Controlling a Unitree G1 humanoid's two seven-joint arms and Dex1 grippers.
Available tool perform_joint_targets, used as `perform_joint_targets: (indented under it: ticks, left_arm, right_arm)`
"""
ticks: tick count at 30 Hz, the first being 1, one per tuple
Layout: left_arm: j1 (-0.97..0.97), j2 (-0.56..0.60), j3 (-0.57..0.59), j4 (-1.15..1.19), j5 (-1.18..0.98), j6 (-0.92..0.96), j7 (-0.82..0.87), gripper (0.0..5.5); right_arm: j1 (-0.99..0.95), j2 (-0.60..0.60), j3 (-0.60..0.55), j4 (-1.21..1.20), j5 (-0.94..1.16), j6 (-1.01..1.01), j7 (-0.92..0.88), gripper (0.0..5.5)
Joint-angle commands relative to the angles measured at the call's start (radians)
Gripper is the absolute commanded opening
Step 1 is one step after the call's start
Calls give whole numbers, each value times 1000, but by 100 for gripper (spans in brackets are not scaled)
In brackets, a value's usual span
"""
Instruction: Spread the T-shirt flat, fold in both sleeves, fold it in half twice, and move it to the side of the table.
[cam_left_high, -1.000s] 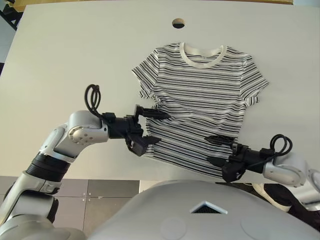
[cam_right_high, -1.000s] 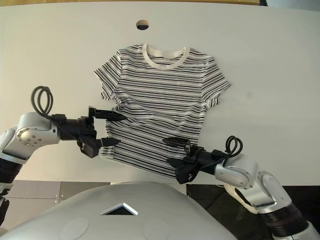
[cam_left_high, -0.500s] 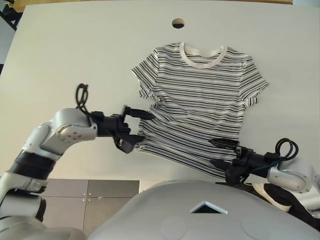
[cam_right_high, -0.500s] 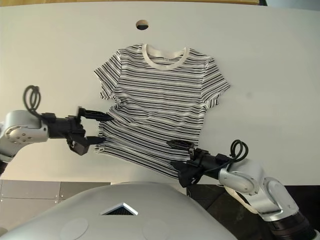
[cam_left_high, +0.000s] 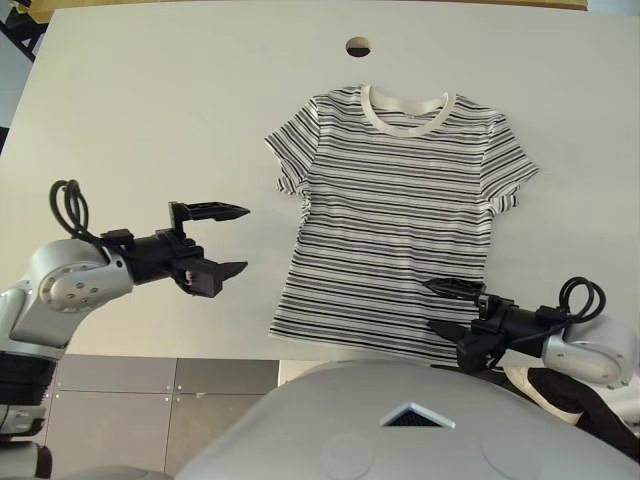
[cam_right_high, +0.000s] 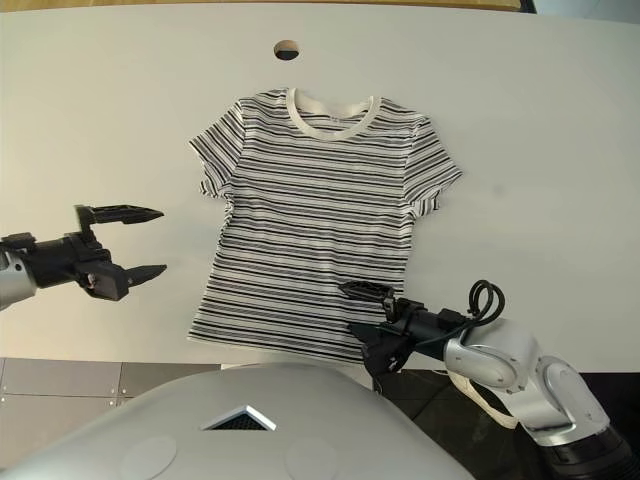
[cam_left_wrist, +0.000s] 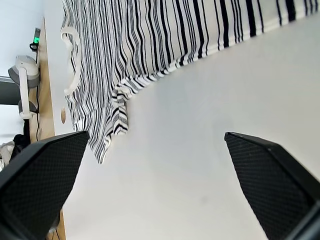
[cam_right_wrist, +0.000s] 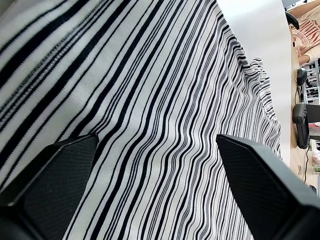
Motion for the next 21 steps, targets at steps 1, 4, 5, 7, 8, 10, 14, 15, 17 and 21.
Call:
perform_joint_targets:
  ticks: [1, 4, 5, 7, 8, 10, 14, 15, 17, 21]
  left_arm:
    - [-150, -152, -41, -4, -9, 19, 74, 503]
    - [-289, -267, -12, 80, 113, 91, 231, 503]
    - [-333, -296, -3, 111, 168, 129, 294, 503]
    - [-408, -336, 2, 170, 262, 184, 407, 503]
    - [-430, -350, 2, 187, 292, 200, 452, 503]
    - [-456, -376, 1, 207, 311, 216, 511, 503]
    - [-477, -389, -13, 241, 333, 228, 566, 503]
    - [-481, -389, -14, 250, 333, 231, 572, 503]
    - [-491, -381, -16, 273, 338, 232, 582, 503]
    - [-491, -358, -18, 318, 343, 233, 587, 503]
  right_arm:
    - [26, -24, -188, -17, 166, 7, -5, 439]
    - [-29, -3, -315, -52, 381, -31, -21, 439]
    - [-62, 12, -306, -52, 421, -32, -24, 439]
    - [-135, 64, -233, -16, 404, -10, -29, 439]
    - [-152, 86, -187, 13, 357, -3, -24, 439]
    - [-136, 105, -81, 70, 234, -13, 3, 439]
    - [-91, 89, 19, 163, 63, -22, 24, 439]
    - [-76, 76, 18, 175, 41, -23, 23, 439]
    - [-39, 55, -14, 190, 27, -22, 4, 439]
    - [36, 19, -86, 195, 29, -35, -27, 439]
